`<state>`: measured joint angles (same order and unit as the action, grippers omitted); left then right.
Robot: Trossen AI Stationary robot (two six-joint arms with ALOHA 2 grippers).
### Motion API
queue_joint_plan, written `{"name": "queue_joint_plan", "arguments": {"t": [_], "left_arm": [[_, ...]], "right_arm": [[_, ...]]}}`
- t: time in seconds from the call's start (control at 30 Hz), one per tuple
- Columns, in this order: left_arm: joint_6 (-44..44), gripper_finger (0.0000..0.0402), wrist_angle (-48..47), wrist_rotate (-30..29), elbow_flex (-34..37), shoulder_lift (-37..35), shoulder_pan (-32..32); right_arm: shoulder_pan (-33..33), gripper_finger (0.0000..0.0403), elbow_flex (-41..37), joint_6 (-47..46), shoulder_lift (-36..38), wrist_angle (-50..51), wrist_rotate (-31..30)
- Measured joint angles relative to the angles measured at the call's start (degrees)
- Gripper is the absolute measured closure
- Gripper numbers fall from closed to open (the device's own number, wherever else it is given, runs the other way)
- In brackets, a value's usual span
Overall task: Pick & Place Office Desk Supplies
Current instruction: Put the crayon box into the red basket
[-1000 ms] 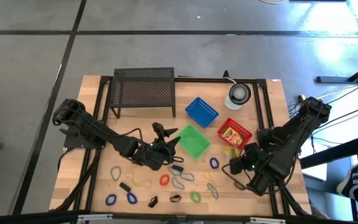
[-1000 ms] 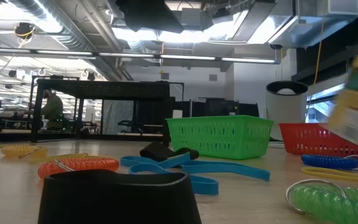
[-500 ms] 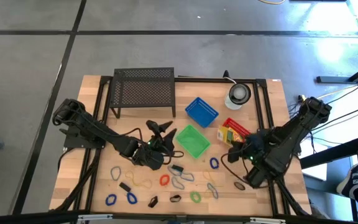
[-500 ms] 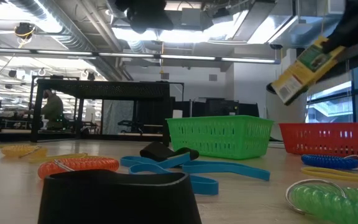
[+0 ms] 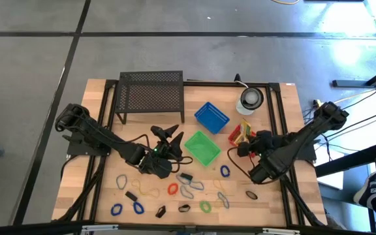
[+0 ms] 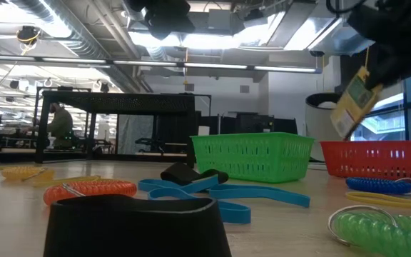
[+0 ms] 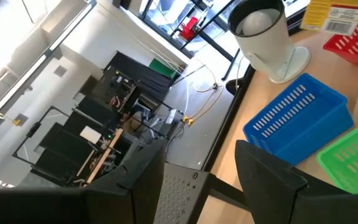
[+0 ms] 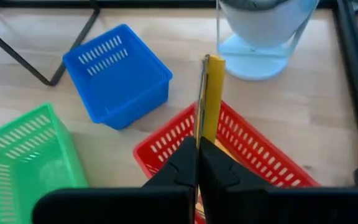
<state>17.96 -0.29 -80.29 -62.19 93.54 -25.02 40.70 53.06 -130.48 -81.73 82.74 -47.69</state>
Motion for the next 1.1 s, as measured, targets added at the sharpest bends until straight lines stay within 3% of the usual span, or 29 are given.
{"name": "queue_joint_plan", "arguments": {"t": [0.6,0.83,1.1], "left_arm": [[0.0,0.0210,-1.3,0.0,0.0,0.0,0.0],[0.0,0.0210,-1.3,0.0,0.0,0.0,0.0],[0.0,0.0210,-1.3,0.0,0.0,0.0,0.0]], "right_arm": [[0.0,0.0399,-9.2,-0.2,0.0,-16.2,0.6],[0.0,0.0397,-9.5,-0.2,0.0,-17.3,0.7],[0.0,0.0375,-9.5,0.2,0.0,-17.8,8.0]]}}
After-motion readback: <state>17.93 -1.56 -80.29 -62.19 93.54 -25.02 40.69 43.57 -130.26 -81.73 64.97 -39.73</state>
